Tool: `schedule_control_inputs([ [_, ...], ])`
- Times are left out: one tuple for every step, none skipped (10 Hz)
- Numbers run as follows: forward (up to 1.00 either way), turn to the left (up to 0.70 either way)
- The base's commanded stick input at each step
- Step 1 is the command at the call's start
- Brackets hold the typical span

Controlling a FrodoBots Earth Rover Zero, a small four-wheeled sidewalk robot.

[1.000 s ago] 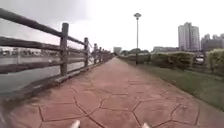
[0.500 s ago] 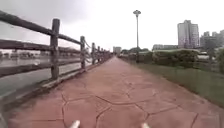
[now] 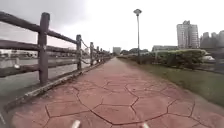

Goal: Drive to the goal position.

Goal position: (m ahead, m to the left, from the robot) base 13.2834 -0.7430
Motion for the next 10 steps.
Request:
schedule_control_inputs([
  [0.70, 0.00],
  [0.70, 0.00],
  [0.70, 0.00],
  [0.70, 0.00],
  [0.70, 0.00],
  [0.70, 0.00],
  [0.70, 0.00],
  [0.70, 0.00],
  [0.70, 0.00],
  [0.70, 0.00],
])
